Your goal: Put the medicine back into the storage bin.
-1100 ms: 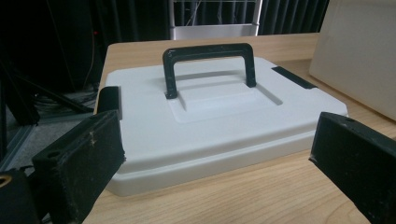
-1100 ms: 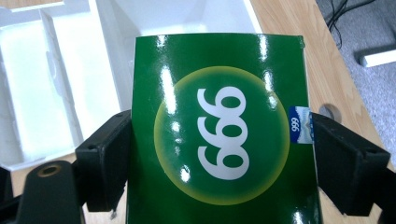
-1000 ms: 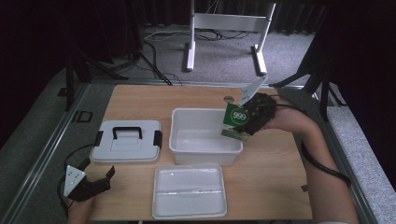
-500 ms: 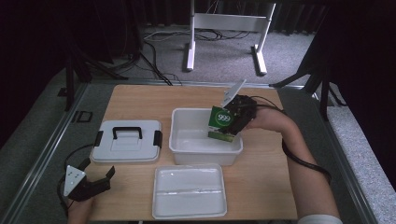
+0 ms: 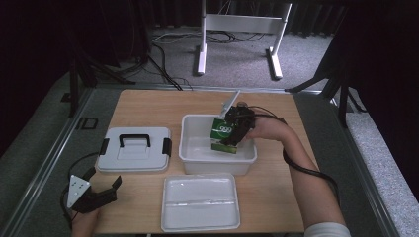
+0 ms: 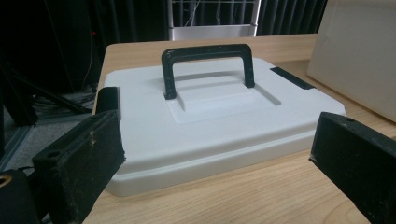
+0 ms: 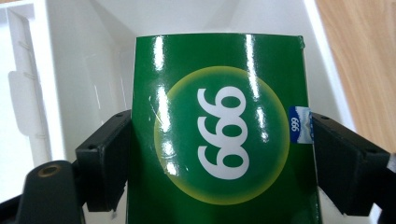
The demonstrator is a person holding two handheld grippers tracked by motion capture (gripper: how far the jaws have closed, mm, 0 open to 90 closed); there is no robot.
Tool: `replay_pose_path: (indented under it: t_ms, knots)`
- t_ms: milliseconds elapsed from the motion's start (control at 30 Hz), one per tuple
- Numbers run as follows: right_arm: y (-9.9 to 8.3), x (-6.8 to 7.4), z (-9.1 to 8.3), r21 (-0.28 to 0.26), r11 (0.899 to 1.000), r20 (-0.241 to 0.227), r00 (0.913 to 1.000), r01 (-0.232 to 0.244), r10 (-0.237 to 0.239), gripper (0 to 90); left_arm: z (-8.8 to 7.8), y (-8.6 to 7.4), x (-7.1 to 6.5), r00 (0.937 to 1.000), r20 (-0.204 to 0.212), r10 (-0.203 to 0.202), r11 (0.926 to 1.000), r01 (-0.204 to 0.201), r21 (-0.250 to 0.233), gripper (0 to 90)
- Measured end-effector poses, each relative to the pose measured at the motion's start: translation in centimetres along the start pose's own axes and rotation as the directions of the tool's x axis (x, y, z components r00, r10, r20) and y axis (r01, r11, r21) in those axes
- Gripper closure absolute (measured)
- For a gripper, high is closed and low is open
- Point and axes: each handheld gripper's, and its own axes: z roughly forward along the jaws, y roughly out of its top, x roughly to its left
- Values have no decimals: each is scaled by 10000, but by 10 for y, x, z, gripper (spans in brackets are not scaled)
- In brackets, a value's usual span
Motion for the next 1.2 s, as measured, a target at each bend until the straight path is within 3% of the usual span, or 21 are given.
replay_pose_path:
  t_ms: [333,467,1200]
  knots:
    - [9,2,29,270,9996,-68,10000,-64,66,155,0,0,0,10000,-16,18,10000,-18,-15,23]
    - [11,2,44,476,9988,-295,9995,-134,148,155,0,0,0,10000,1,21,10000,-21,-15,23]
    - [18,10,78,1205,9927,-641,9979,6,71,152,0,0,0,10000,19,18,10000,-18,-5,23]
